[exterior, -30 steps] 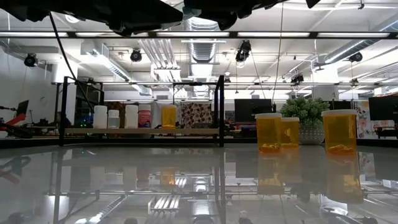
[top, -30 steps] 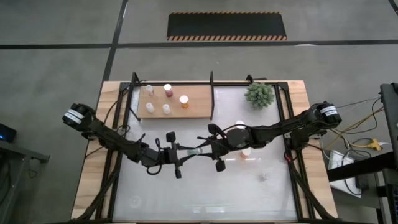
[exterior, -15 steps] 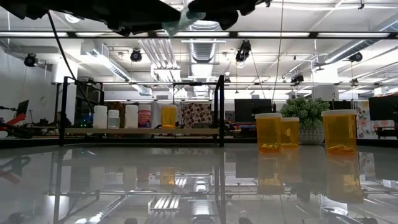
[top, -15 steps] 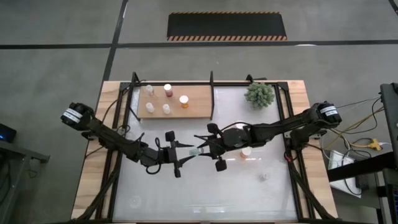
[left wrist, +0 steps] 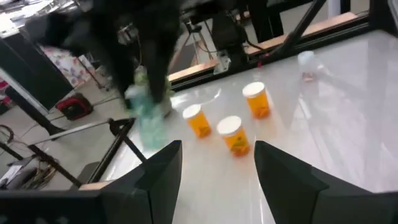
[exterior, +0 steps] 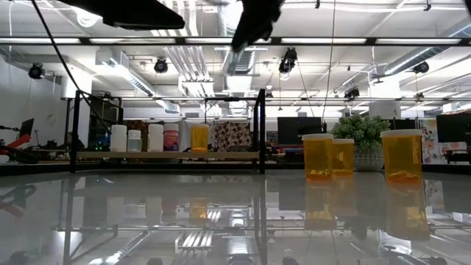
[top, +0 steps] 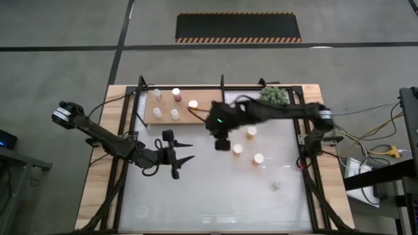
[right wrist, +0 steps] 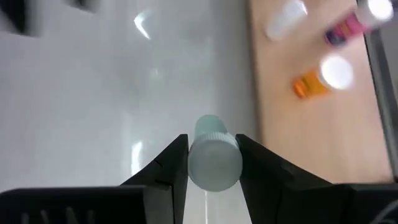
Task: Pick and place medicine bottles onto shelf by color
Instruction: Put the blue pill bottle on the shelf, then put the middle orange pill bottle on the shelf
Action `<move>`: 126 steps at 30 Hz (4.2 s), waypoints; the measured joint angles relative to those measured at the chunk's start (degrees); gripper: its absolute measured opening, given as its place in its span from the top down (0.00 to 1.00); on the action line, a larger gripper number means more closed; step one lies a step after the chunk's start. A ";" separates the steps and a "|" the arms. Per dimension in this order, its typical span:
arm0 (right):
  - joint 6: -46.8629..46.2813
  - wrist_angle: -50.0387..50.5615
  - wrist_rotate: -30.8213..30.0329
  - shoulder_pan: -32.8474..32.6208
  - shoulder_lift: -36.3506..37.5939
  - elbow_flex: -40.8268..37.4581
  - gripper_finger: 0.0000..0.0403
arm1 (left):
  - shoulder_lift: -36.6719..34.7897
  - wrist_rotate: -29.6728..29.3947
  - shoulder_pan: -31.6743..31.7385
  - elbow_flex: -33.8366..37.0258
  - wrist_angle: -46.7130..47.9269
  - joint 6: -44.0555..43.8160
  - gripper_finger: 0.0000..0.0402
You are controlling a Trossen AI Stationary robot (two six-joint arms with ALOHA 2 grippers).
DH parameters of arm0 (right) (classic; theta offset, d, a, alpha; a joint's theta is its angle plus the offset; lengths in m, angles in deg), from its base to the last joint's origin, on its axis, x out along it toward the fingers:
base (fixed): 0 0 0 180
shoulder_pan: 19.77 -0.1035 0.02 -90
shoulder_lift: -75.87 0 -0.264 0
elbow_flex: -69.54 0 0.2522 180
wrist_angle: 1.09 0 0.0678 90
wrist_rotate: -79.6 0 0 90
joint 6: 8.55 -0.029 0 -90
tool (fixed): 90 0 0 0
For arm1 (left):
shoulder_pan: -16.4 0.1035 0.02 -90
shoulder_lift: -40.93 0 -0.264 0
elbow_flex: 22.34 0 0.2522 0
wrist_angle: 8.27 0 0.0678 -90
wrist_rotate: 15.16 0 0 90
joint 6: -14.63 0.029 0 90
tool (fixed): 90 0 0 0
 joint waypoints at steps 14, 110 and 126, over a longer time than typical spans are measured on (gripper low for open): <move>10.20 14.37 2.70 17.15 -24.22 29.51 0.73 | -3.84 -1.21 -0.11 0.20 3.96 1.35 0.54; -2.27 -21.57 19.48 -9.82 1.89 -22.07 0.85 | -12.57 -2.41 -0.11 2.89 3.87 -4.61 0.54; 15.34 -102.05 5.52 -12.30 22.52 -68.33 0.85 | -4.40 2.30 -0.11 2.13 -13.54 -5.09 0.54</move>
